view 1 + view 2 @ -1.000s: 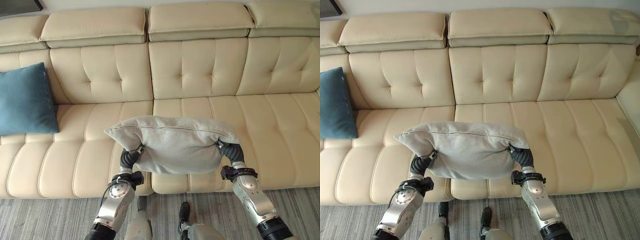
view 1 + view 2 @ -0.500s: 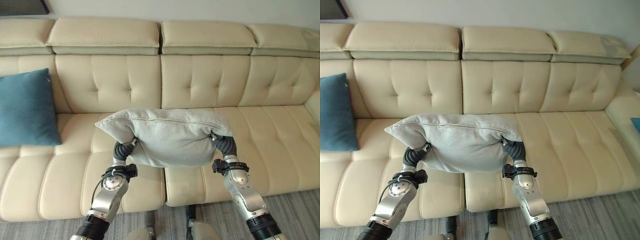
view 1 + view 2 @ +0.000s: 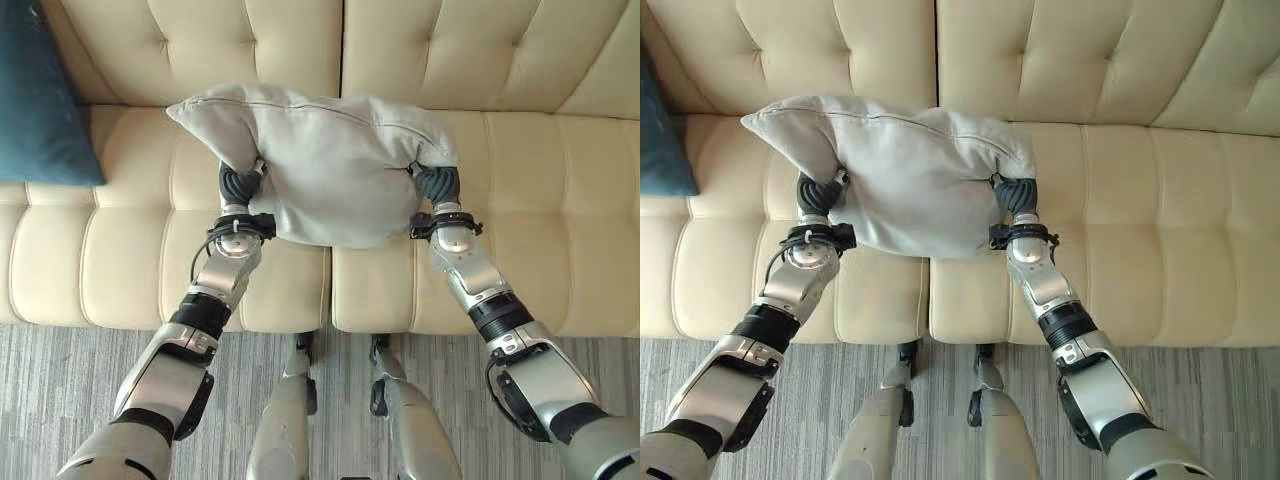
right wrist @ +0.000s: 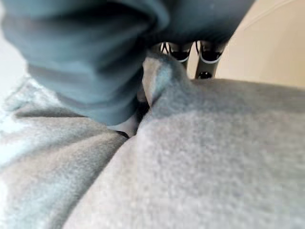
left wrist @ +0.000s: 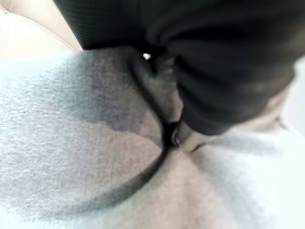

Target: Pick up all the scattered cushions and arrange them neatly on the sofa.

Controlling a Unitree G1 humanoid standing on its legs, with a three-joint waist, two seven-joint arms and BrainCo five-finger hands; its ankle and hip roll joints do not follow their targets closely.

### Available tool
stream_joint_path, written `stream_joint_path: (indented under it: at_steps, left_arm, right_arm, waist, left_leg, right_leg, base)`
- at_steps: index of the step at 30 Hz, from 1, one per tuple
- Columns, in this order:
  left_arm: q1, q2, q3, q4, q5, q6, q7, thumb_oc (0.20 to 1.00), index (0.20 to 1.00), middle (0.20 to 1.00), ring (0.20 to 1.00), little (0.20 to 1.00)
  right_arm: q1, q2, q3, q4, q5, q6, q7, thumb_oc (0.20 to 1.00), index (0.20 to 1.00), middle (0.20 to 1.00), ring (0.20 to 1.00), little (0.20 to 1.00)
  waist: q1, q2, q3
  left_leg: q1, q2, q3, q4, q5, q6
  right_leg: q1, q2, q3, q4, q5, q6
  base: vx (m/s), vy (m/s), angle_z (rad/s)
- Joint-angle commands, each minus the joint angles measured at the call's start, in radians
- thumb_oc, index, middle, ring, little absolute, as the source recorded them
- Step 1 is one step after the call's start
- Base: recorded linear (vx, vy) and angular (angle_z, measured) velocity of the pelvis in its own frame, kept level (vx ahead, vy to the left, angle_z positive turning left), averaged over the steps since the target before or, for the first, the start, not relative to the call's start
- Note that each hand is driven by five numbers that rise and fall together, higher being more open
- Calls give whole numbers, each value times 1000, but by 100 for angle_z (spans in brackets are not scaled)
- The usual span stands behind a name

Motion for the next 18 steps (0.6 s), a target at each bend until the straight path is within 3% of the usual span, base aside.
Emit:
stream_joint_path:
  at_steps: [1,3,5,10,15,16,18]
  left_arm:
    - [-306,10,-145,313,15,1,-56,1000,1000,1000,1000,1000]
    - [-409,82,-109,434,-145,-3,-76,1000,1000,1000,1000,1000]
    - [-400,94,-74,440,-221,-11,-75,1000,1000,1000,1000,1000]
    - [-219,122,123,322,-459,-46,-70,1000,1000,1000,1000,1000]
    - [-56,125,208,221,-476,-48,-76,1000,1000,1000,1000,1000]
    - [110,133,251,141,-416,-34,-109,1000,1000,1000,1000,1000]
    - [228,143,275,64,-338,-24,-127,1000,1000,1000,1000,1000]
  right_arm:
    - [-215,-10,132,277,28,12,13,1000,1000,1000,1000,1000]
    - [-316,-100,107,376,90,62,-4,1000,1000,1000,1000,1000]
    - [-311,-113,69,372,120,63,-26,1000,1000,1000,1000,1000]
    - [-154,-166,-167,248,291,-19,-120,1000,1000,1000,1000,1000]
    - [-8,-189,-276,156,320,-52,-131,1000,1000,1000,1000,1000]
    - [152,-196,-341,81,316,-65,-95,1000,1000,1000,1000,1000]
    - [259,-198,-364,29,293,-54,-57,1000,1000,1000,1000,1000]
  waist:
    - [-12,-26,-89]
    - [-19,-23,-82]
    - [-21,-22,-84]
    - [-25,-9,-132]
    - [-29,-5,-166]
    - [-32,-5,-197]
    - [-30,-9,-214]
  left_leg:
    - [7,18,16,41,-92,-32]
    - [23,16,17,16,-83,-33]
    - [33,15,17,8,-83,-33]
    - [117,10,23,-38,-101,-33]
    - [159,5,26,-65,-102,-31]
    - [199,1,28,-84,-107,-29]
    - [224,0,29,-93,-110,-28]
  right_leg:
    - [14,-54,28,145,-225,97]
    - [23,-46,29,131,-216,101]
    - [31,-44,29,126,-216,102]
    - [99,-44,27,90,-225,105]
    - [138,-46,27,64,-222,107]
    - [174,-47,24,49,-221,109]
    - [201,-49,21,39,-219,111]
  base:
    - [-98,-32,1]
    - [-46,-3,6]
    - [20,19,-8]
    - [92,42,-11]
    - [84,39,-2]
    - [106,42,4]
    - [93,44,6]
